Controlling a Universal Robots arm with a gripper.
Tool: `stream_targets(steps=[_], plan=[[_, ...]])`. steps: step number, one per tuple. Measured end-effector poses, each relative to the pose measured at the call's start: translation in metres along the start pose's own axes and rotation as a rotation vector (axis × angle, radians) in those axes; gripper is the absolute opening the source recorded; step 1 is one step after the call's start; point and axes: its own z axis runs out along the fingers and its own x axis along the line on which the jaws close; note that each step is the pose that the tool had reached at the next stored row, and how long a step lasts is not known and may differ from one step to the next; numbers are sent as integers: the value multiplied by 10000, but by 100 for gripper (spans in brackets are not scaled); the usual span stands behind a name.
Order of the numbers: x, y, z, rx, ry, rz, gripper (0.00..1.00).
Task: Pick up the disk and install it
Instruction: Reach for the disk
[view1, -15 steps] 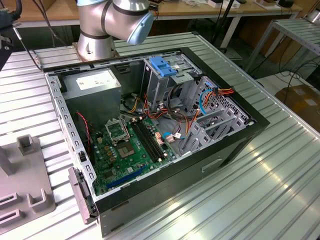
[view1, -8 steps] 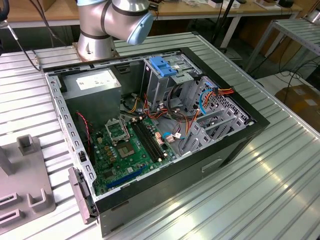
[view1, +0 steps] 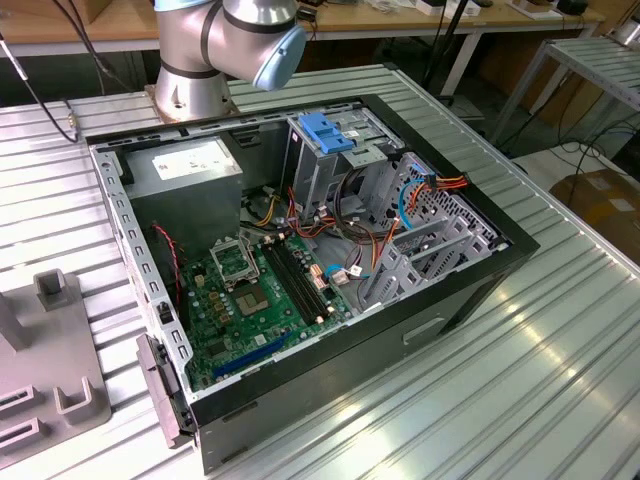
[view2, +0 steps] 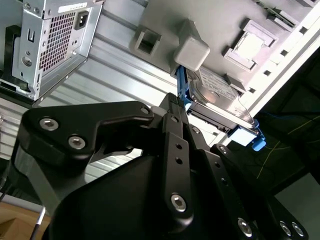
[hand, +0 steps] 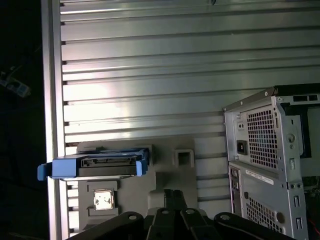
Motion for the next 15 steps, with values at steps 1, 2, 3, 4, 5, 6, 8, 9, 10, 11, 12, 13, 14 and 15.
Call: stream_targets(steps=[1,2,3,4,5,6,8,9,10,11,12,13,14,15], plan=[[22,-2,0,5,76,3,10],[49,-4,-1,13,166,7,10],[77,-6,-1,17,211,9,10],[94,-7,-1,18,225,10,10],[108,-8,-1,19,234,11,10],[113,-9,-1,19,240,10,10],[120,-9,-1,19,242,10,10],[121,-9,-2,19,243,11,10],[121,-9,-1,19,242,11,10],[121,-9,-1,19,243,11,10],[121,-9,-1,19,243,11,10],[122,-9,-2,20,243,11,10],[122,-9,-1,19,243,11,10],[122,-9,-1,19,243,11,10]])
